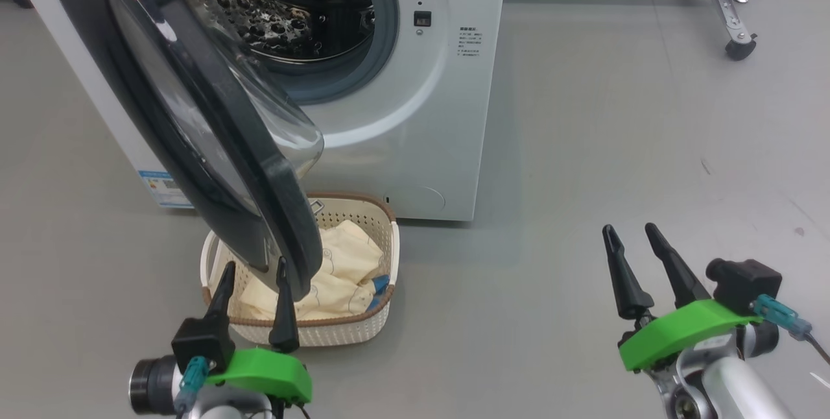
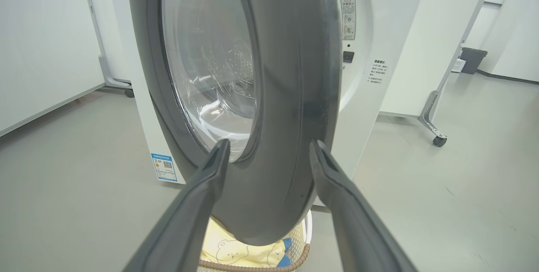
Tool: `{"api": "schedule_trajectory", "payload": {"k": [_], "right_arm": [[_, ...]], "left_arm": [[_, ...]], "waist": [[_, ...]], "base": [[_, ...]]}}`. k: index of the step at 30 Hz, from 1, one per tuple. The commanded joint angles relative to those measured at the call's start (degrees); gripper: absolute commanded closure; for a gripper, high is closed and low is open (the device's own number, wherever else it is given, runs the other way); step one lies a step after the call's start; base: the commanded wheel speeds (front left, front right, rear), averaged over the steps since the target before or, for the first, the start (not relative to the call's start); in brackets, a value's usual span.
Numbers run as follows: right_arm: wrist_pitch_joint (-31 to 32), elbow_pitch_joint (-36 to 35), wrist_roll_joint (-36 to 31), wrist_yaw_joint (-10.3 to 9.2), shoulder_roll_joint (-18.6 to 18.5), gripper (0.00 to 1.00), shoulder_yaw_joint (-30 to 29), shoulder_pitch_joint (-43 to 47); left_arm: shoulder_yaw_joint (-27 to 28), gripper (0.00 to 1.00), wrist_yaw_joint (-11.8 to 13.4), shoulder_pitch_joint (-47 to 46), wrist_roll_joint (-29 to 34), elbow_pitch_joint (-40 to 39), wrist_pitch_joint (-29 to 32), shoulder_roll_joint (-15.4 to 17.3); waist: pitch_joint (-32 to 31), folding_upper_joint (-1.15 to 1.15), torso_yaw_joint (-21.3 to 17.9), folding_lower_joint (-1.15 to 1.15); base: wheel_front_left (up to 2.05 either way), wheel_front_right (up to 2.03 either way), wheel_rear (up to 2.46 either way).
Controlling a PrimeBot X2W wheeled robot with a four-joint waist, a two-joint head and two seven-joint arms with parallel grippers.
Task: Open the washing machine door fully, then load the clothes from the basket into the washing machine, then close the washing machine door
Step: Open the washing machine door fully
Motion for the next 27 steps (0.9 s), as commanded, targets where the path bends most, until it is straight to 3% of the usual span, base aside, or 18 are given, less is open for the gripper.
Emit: {"api": "schedule_trajectory", "payload": {"k": [1, 27], "right_arm": [[-0.6, -2.1, -0.9, 0.23, 0.1, 0.0, 0.2, -1.1], [-0.6, -2.2, -6.7, 0.23, 2.6, 0.0, -2.9, 0.5]], "left_arm": [[2.1, 0.0, 0.0, -1.2, 0.6, -1.7, -0.6, 0.7], [2.9, 0.0, 0.0, -0.5, 1.0, -1.6, -0.6, 0.7]], "waist": [[0.0, 0.0, 0.0, 0.0], [-0.6, 0.0, -0.4, 0.0]], "base": [[0.0, 0.0, 0.0], [0.0, 0.0, 0.0]]}}
